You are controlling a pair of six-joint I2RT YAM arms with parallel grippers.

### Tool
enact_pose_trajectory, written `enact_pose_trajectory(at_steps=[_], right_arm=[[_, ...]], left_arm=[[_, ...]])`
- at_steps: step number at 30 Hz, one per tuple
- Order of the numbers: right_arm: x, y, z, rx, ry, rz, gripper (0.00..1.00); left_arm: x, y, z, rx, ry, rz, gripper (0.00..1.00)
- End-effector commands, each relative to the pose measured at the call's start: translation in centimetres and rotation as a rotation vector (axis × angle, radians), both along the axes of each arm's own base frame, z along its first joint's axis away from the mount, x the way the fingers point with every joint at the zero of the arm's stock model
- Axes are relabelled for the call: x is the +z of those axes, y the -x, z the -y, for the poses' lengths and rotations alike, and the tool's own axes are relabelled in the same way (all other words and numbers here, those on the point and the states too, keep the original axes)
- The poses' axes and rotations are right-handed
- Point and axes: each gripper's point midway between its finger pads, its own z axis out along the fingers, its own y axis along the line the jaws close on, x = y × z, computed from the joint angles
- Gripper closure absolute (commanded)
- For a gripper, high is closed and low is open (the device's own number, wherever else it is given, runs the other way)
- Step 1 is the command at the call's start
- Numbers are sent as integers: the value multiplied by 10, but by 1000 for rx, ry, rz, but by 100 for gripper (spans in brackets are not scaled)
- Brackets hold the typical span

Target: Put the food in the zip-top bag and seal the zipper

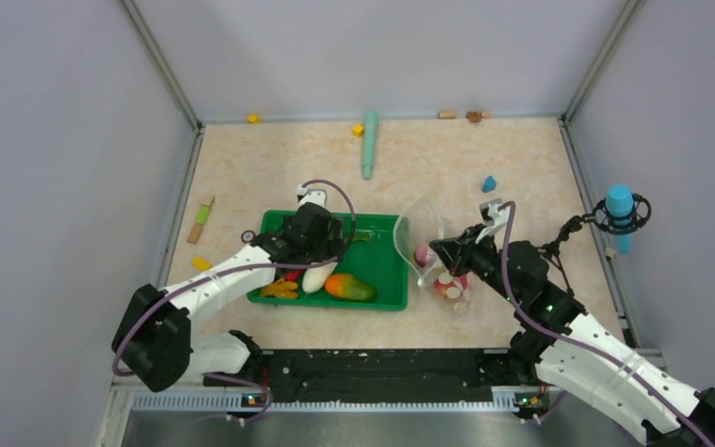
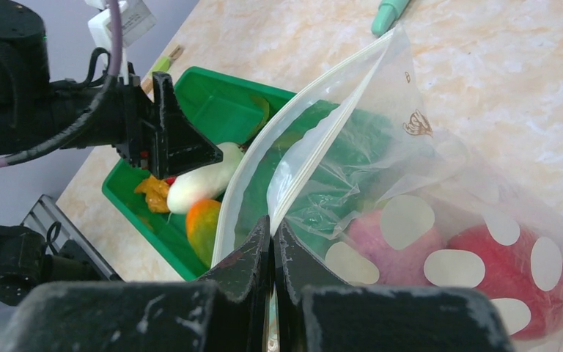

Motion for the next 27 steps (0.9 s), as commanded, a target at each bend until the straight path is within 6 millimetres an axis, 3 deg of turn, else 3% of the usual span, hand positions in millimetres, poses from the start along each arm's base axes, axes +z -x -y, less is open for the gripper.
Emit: enact_pose_trajectory(at_steps=[1, 11, 16, 27], right_arm=[[18, -7, 2, -23, -18, 51, 100], [11, -7, 5, -41, 7, 23, 100], [11, -8, 6, -44, 9, 22, 100], [11, -8, 7, -47, 7, 23, 100]], left_arm=[[-2, 0, 3, 20, 18, -75, 11], [-17, 3, 8, -3, -3, -165, 23], [-27, 3, 13, -15, -15, -209, 34], [-32, 3, 17, -26, -19, -236, 40]])
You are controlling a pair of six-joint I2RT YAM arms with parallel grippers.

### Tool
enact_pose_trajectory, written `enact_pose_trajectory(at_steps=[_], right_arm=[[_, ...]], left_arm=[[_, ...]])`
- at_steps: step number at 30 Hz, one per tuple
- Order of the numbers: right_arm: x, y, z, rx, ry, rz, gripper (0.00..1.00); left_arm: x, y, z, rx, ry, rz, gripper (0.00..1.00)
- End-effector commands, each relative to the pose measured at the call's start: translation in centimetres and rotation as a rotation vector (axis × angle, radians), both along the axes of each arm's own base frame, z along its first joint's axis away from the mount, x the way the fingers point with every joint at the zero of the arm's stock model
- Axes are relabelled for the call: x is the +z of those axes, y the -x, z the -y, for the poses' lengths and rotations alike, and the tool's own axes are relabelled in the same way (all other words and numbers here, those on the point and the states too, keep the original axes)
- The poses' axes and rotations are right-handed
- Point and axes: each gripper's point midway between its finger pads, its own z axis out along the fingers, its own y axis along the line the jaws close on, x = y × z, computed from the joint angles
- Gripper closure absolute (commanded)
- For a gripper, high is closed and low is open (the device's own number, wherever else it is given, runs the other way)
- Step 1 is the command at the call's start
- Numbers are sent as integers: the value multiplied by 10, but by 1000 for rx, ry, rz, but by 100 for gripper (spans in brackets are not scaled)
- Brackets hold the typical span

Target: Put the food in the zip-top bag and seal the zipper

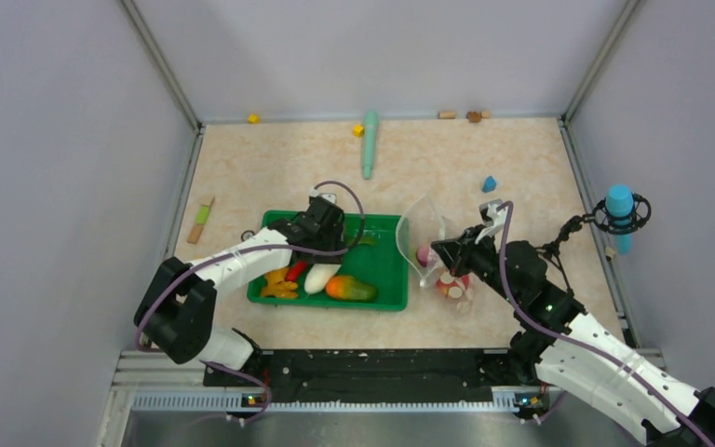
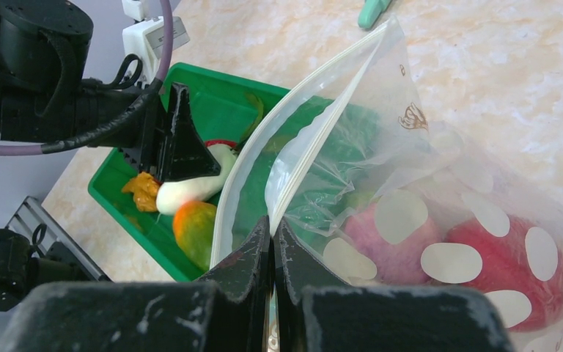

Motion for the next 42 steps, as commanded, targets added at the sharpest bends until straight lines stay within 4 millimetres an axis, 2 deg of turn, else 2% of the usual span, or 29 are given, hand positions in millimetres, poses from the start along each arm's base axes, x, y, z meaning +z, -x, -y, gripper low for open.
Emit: enact_pose_trajectory(at_steps=[1, 7, 12, 16, 19, 21, 30, 36, 42], right_arm=[[19, -5, 3, -23, -19, 39, 100], [19, -5, 3, -22, -20, 40, 100], [19, -5, 3, -22, -20, 40, 100], [20, -5, 3, -23, -23, 44, 100], [20, -5, 3, -24, -26, 45, 100], [21, -4, 1, -13, -29, 46, 100], [28, -1, 3, -11, -59, 67, 100], [31, 3, 1, 10, -79, 77, 100], [40, 7, -6, 50, -121, 100, 100]], left_arm=[[2, -4, 7, -11, 16, -11, 40], [-5, -4, 10, -19, 11, -41, 43], [0, -6, 12, -20, 23, -26, 62], [16, -7, 12, -15, 52, 19, 78], [37, -13, 10, 8, 78, 88, 95], [57, -15, 11, 10, 122, 148, 100], [151, -15, 29, -49, 400, 423, 100], [231, 11, 61, -247, 765, 682, 100], [274, 9, 68, -176, 943, 749, 100]])
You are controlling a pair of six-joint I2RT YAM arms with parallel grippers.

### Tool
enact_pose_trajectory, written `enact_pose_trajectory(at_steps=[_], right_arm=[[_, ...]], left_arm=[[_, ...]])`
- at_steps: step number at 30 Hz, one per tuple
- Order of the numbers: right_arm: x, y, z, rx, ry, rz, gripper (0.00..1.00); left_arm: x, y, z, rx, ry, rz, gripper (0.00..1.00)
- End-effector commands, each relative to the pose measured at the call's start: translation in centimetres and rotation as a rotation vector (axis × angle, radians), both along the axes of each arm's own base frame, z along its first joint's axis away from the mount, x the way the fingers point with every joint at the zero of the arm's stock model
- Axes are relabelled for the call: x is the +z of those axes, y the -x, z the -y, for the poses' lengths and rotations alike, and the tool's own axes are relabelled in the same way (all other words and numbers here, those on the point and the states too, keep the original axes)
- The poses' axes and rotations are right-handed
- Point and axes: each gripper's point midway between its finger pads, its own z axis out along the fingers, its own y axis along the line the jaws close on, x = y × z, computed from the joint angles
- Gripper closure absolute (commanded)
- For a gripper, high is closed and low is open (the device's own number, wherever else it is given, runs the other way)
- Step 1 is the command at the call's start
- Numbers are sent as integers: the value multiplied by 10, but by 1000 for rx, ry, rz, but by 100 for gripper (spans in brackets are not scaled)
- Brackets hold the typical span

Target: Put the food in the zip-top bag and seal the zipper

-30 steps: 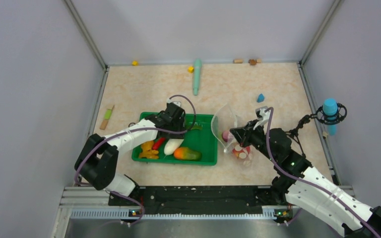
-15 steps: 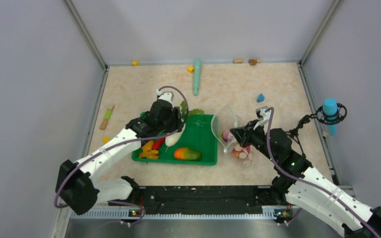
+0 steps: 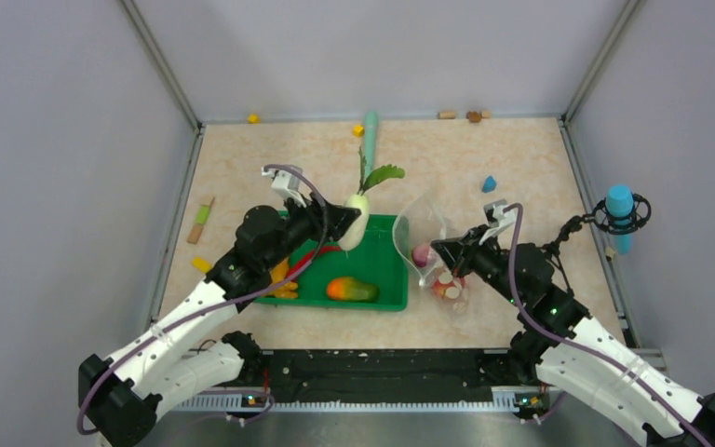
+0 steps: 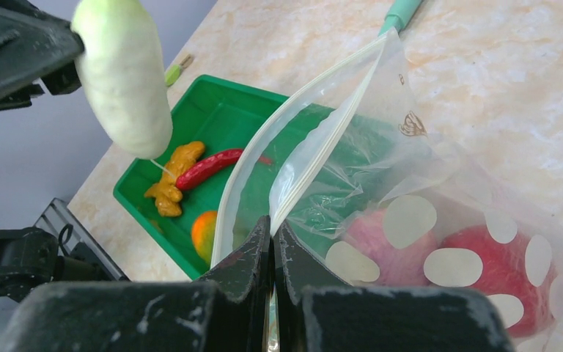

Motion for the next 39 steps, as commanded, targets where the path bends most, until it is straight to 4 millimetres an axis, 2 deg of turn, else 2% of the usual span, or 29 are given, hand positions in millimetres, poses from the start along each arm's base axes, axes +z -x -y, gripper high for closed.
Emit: enact_pose_trajectory(at_steps=[1, 6, 8, 11, 15, 20, 29, 35, 39], right_arm=[[27, 1, -5, 29, -80, 69, 100], [29, 2, -5, 28, -96, 76, 100], [28, 2, -5, 27, -107, 73, 100], [30, 5, -9, 52, -119, 73, 100], [32, 8, -13, 76, -136, 75, 100], [35, 10, -14, 89, -156, 79, 100], [39, 11, -16, 97, -189, 101, 100], [38, 9, -14, 82, -190, 103, 100], [36, 7, -11, 62, -191, 99, 100]], left_arm=[[73, 0, 15, -21, 269, 144, 100], [102, -3, 28, 6, 389, 208, 100], [108, -2, 39, -21, 423, 201, 100], [112, 0, 57, -60, 468, 189, 100], [106, -6, 75, -46, 486, 173, 100], [90, -13, 92, -43, 494, 109, 100], [47, -25, 102, 42, 495, -2, 100], [22, -22, 121, -7, 456, -65, 100], [2, -7, 131, -88, 406, -116, 100]])
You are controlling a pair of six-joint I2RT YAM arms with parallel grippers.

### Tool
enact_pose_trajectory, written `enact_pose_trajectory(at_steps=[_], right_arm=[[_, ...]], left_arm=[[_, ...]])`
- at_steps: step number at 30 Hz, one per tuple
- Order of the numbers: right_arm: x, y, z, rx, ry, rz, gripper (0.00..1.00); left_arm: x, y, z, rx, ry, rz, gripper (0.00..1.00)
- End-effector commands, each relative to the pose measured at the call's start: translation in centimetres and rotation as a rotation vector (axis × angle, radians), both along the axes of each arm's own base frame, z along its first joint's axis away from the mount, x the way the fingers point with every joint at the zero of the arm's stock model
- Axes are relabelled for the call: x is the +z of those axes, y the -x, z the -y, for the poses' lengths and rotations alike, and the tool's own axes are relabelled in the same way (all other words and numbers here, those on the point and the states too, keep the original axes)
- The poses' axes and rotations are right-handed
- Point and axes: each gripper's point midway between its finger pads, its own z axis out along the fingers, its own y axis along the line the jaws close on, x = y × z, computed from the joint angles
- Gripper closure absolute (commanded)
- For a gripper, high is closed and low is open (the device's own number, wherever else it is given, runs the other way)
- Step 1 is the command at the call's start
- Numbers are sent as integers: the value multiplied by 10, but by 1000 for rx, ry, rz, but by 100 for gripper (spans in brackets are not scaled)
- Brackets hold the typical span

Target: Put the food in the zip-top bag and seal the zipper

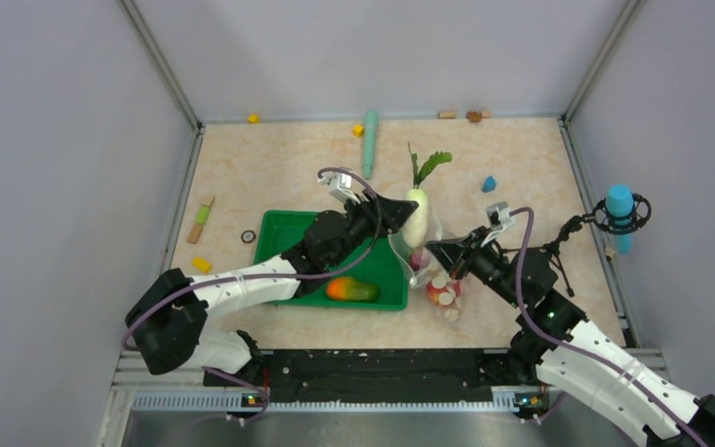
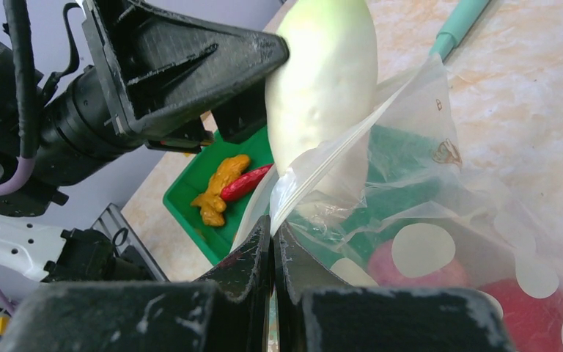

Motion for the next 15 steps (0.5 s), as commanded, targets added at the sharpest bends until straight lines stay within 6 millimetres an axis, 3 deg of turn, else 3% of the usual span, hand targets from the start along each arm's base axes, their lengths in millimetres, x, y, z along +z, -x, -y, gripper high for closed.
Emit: enact_pose_trajectory(at_steps=[1, 7, 15], right_arm=[[22, -4, 4, -29, -67, 60, 100], [22, -6, 6, -48, -78, 55, 100], [24, -9, 14, -96, -100, 58, 100]], left_arm=[[-3, 23, 14, -120, 21, -11, 100], [-29, 55, 21, -176, 2, -84, 100], [-40, 71, 22, -172, -65, -128, 100]])
